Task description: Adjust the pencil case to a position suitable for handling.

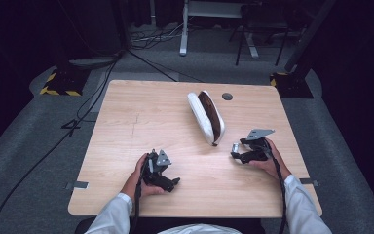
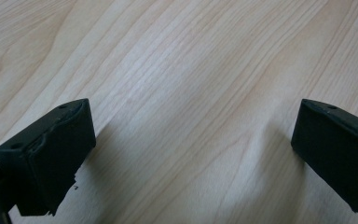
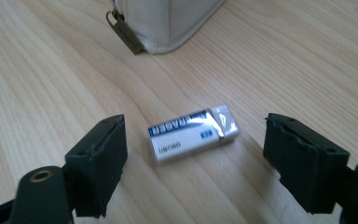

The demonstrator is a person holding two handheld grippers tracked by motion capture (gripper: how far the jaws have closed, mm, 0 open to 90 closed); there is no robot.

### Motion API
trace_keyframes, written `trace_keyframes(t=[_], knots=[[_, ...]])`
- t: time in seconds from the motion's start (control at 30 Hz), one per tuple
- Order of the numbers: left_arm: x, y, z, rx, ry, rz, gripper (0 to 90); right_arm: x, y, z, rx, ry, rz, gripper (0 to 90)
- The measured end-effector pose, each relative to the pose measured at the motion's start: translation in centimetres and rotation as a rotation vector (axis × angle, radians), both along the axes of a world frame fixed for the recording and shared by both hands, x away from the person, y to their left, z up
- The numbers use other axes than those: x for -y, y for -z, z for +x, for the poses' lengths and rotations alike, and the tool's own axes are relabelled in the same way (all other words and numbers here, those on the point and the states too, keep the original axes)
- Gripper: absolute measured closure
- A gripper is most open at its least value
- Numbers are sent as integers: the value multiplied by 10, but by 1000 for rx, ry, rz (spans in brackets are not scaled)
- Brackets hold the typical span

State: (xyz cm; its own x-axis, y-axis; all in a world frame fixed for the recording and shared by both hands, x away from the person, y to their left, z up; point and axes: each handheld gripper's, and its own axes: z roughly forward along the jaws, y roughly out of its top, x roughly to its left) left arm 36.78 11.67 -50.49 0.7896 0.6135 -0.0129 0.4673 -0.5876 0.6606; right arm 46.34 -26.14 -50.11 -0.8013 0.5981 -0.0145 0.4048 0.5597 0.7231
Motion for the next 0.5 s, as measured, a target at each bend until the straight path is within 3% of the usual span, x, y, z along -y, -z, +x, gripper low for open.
trace_keyframes(t=[0.07,0.17,0.23,0.3,0.4,0.5], knots=[[5,0,2,0,3,-3,12,-4,0,1,5,-3,6,253],[14,-2,4,14,23,-28,92,-5,0,1,1,-11,16,310],[23,-5,8,15,33,-27,218,-5,-1,-2,-2,-32,14,387],[33,-9,12,29,32,-43,190,-6,-3,-3,-6,-46,13,452],[51,-24,20,78,20,-81,214,-6,-3,-6,-6,-62,5,457],[62,-35,30,94,-3,-140,209,-6,-4,-9,-12,-62,0,458]])
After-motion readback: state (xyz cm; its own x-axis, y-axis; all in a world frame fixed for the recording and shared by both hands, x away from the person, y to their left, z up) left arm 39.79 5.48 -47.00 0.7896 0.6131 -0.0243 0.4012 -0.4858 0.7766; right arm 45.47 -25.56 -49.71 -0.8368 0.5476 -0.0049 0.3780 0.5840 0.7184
